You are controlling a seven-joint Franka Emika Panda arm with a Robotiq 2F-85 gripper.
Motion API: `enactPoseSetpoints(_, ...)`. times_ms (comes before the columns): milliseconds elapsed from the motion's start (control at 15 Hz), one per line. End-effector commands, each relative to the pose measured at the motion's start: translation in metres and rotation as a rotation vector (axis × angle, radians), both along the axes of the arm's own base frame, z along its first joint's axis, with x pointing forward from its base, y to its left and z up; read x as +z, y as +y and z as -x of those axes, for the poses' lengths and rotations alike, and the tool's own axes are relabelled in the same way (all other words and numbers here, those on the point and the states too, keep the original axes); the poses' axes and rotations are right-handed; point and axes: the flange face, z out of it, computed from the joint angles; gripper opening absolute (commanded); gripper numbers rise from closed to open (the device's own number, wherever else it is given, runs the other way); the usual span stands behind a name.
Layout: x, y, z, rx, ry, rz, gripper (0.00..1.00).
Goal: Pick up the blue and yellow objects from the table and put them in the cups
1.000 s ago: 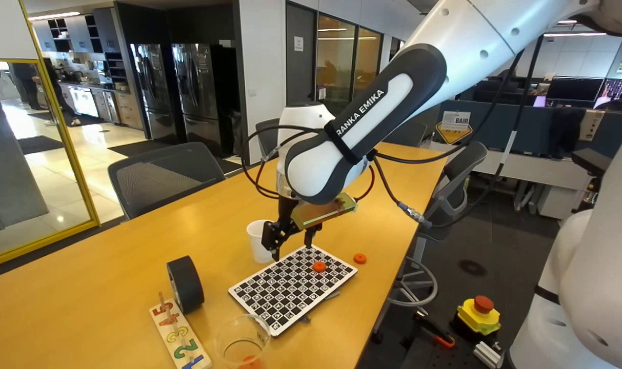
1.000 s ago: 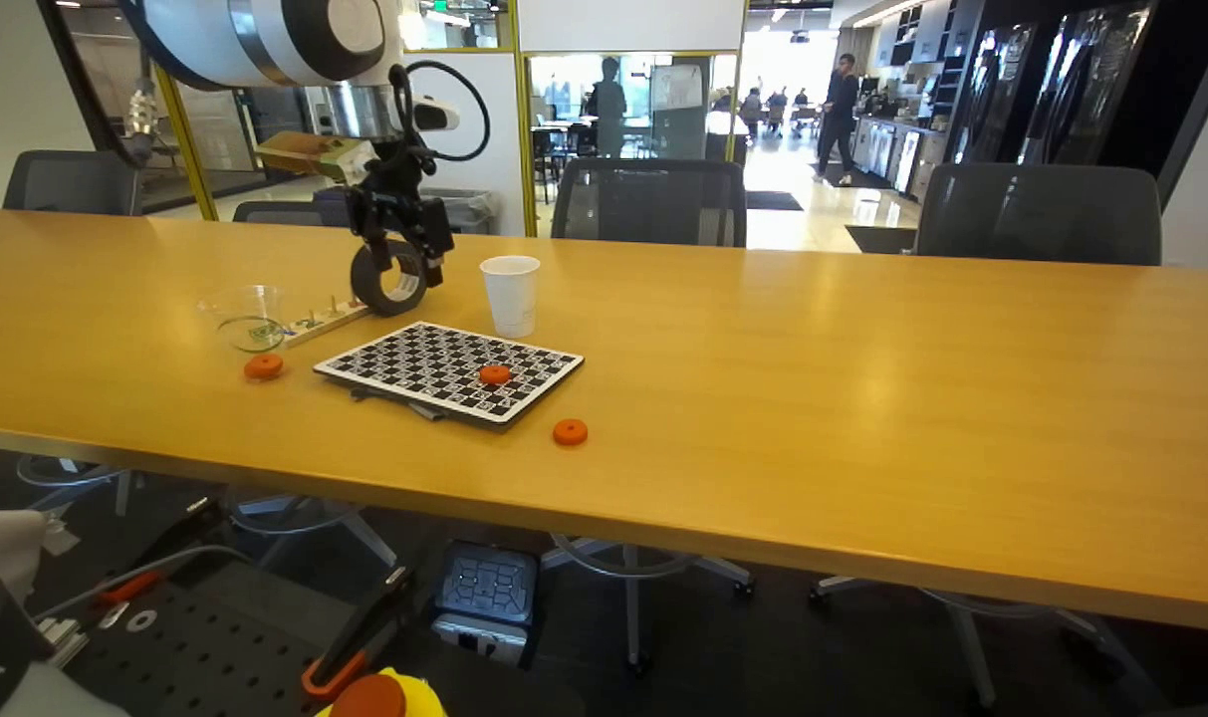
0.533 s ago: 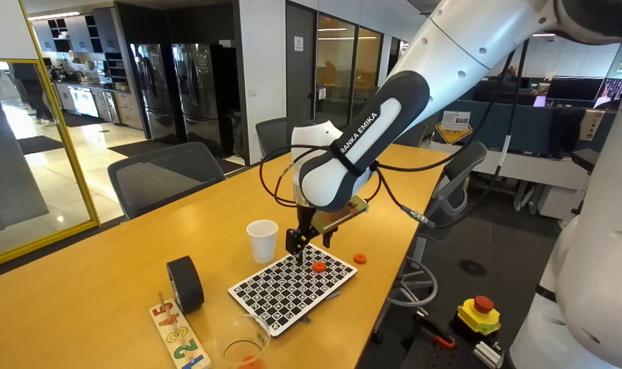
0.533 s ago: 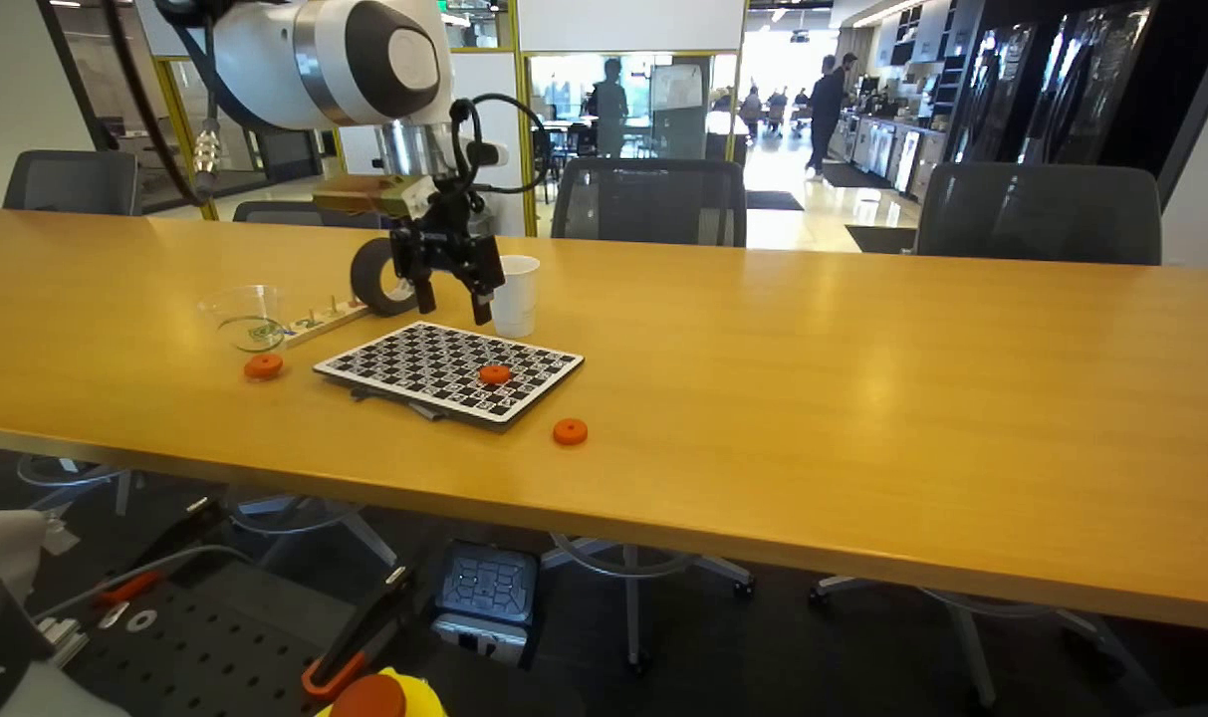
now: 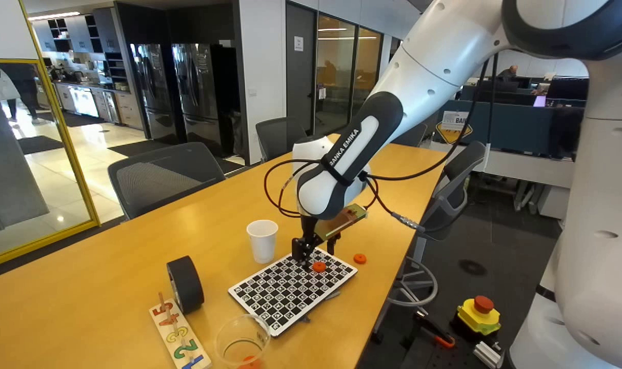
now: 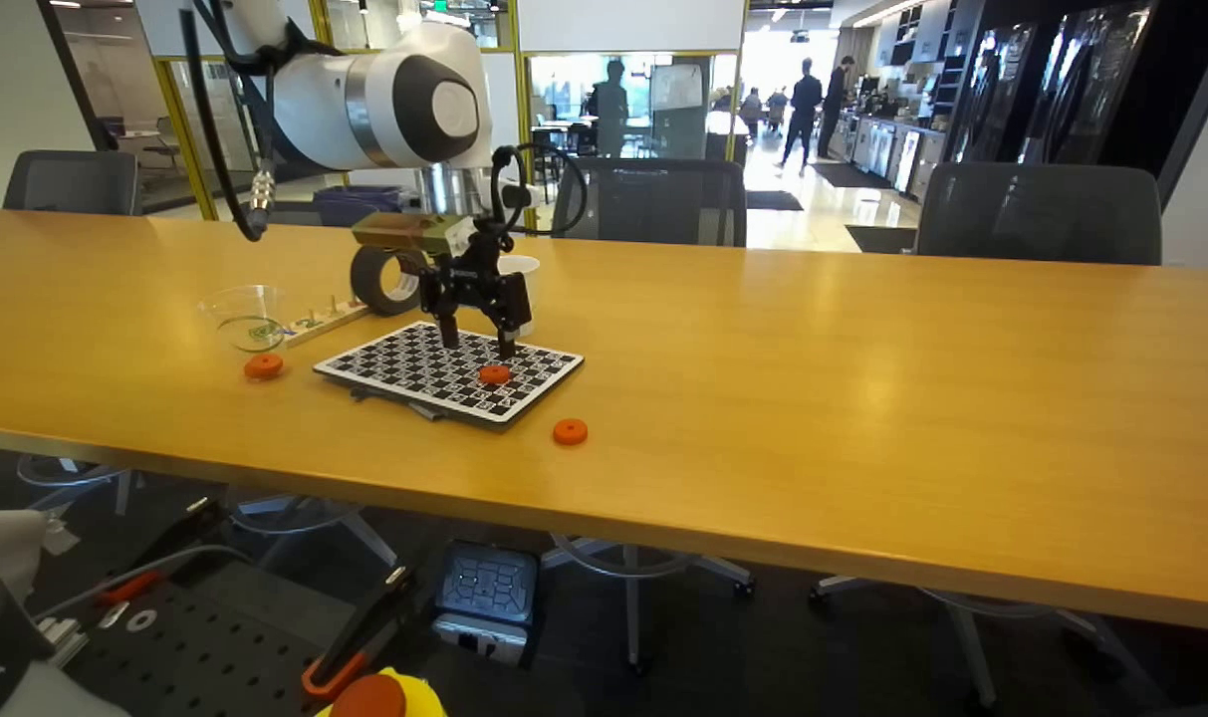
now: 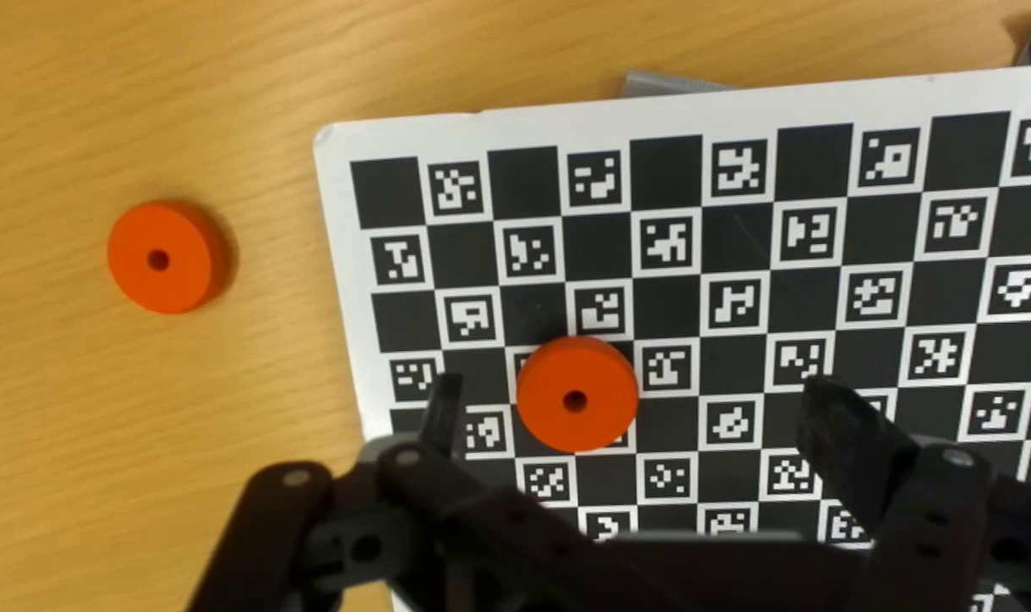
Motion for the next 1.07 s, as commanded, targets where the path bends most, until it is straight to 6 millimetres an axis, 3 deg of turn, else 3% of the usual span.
enactPoseSetpoints(0,-0.008,-0.014,-0.020,0.010,0.008,-0.032,1.00)
enactPoseSetpoints(467,-0.020,-0.031,-0.034,-0.002,0.024,-0.073,1.00)
enactPoseSetpoints(1000,-0.021,-0.032,-0.030,-0.025,0.039,-0.086,1.00)
